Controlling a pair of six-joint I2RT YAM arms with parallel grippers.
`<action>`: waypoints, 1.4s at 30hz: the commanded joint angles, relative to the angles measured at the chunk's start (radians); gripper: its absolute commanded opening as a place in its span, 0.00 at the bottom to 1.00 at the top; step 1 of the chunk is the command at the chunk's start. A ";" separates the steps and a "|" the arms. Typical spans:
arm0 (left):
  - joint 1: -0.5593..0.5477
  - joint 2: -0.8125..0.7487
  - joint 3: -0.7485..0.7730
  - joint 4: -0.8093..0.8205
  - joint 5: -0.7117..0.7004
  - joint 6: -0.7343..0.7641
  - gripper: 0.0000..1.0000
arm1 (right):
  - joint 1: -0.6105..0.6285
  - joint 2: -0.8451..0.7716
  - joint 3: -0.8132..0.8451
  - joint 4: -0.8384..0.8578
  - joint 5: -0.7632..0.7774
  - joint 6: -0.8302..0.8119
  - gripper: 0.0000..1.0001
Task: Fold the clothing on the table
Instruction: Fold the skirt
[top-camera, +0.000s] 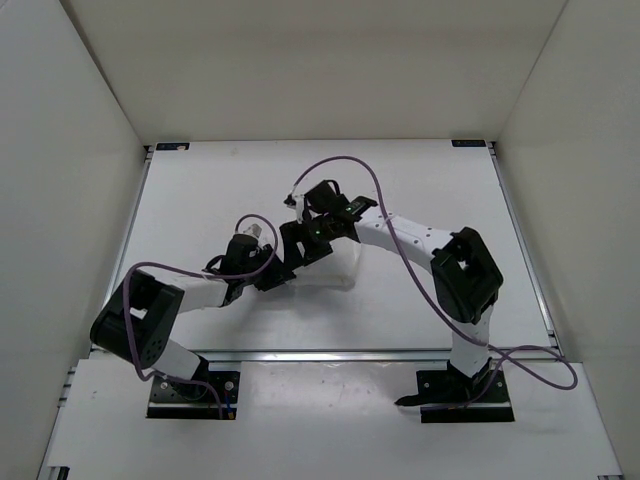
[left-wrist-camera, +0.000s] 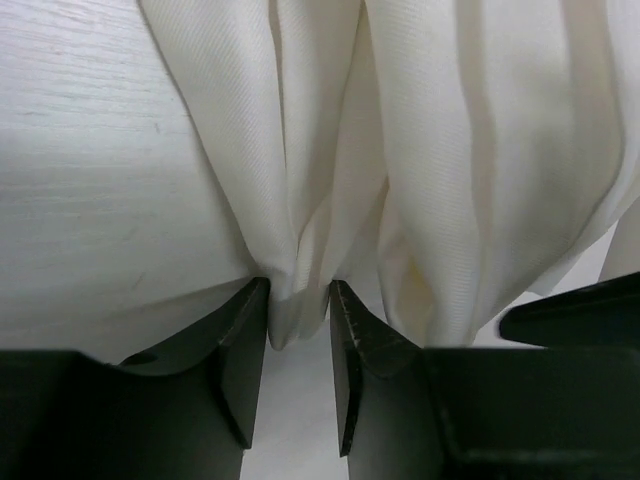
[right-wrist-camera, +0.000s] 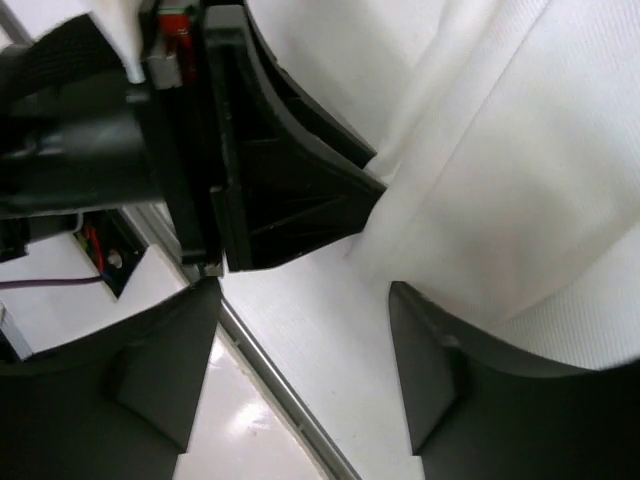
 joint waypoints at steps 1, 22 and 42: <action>0.021 -0.074 -0.020 -0.007 0.021 -0.009 0.42 | -0.019 -0.126 0.011 0.062 -0.025 0.004 0.66; 0.229 -0.675 -0.089 -0.360 -0.001 0.021 0.52 | -0.126 -0.111 -0.529 0.760 -0.093 0.376 0.00; 0.219 -0.478 0.130 -0.513 0.242 0.245 0.99 | -0.205 -0.532 -0.517 0.424 -0.087 0.200 0.08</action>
